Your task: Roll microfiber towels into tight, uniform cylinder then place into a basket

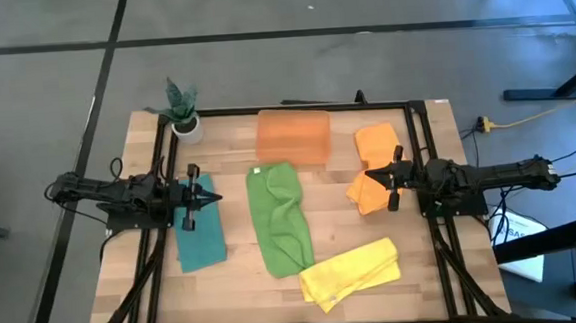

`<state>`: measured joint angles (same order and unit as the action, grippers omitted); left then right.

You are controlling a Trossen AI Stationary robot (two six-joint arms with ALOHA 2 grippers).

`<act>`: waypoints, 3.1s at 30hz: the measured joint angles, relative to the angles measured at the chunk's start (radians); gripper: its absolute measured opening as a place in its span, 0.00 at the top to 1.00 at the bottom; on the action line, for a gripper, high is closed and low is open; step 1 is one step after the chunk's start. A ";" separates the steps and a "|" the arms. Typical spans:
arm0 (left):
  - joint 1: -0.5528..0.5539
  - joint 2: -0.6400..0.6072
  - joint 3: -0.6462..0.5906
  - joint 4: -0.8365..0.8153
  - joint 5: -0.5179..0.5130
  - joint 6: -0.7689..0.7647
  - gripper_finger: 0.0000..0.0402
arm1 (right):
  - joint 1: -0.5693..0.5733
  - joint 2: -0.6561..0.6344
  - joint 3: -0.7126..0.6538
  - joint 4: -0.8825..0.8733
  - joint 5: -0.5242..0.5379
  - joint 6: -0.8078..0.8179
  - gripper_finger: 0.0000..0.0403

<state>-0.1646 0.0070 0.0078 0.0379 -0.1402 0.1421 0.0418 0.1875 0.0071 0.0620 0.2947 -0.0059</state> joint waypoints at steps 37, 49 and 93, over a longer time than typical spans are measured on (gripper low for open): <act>0.000 0.462 0.483 -0.169 0.006 -0.467 1.00 | 0.000 0.000 0.000 0.001 0.000 0.000 0.96; 0.003 0.544 0.485 -0.154 0.011 -0.536 1.00 | 0.000 0.000 0.000 0.114 -0.057 0.000 0.96; -0.294 0.863 0.486 -0.253 -0.156 -0.877 1.00 | 0.091 0.644 0.567 -0.438 -0.165 -0.108 0.90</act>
<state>-0.4591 0.8700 0.4938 -0.2154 -0.2965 -0.7345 0.1329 0.8318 0.5736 -0.3756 0.1296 -0.1143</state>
